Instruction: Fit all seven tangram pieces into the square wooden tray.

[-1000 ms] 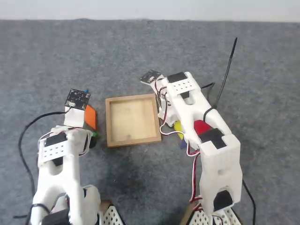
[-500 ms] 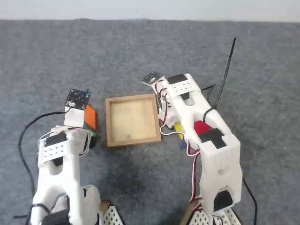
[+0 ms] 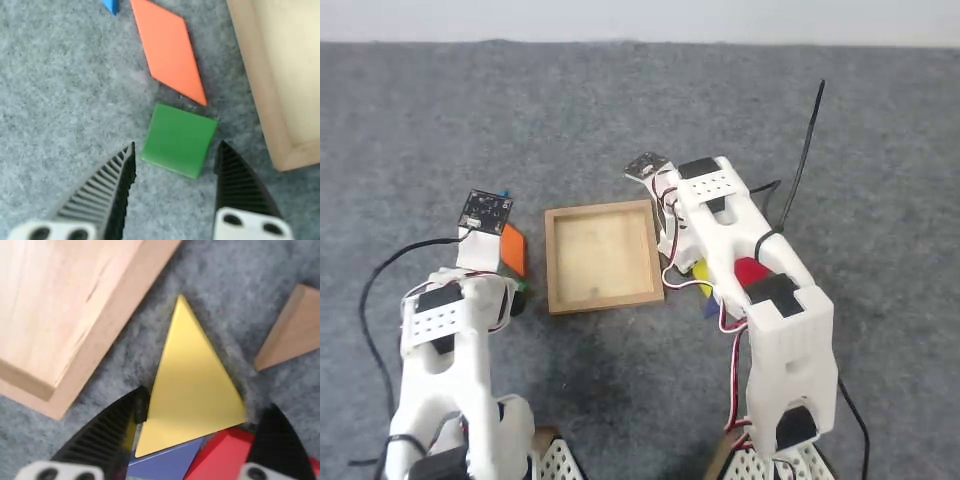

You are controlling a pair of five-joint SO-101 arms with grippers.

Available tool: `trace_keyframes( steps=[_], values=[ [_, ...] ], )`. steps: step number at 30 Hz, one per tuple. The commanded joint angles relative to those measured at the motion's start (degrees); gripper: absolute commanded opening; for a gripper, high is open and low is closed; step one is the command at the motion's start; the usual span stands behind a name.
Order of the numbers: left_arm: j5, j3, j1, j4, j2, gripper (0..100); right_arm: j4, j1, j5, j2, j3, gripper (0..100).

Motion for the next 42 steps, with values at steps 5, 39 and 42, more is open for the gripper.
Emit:
trace_keyframes(
  steps=[5, 39, 42],
  values=[
    [-0.4, -3.1, -0.2, 0.7, 0.0, 25, -0.6, 1.3, -1.7, -0.7, 0.4, 30.3],
    [-3.0, 4.4, -0.1, 0.3, -12.2, 25, -0.6, 3.5, -3.6, -1.5, -0.1, 12.5],
    [-3.0, 5.8, -0.1, 0.3, -14.7, 25, 0.0, 3.7, -3.8, -2.2, -1.0, 12.4]
  ],
)
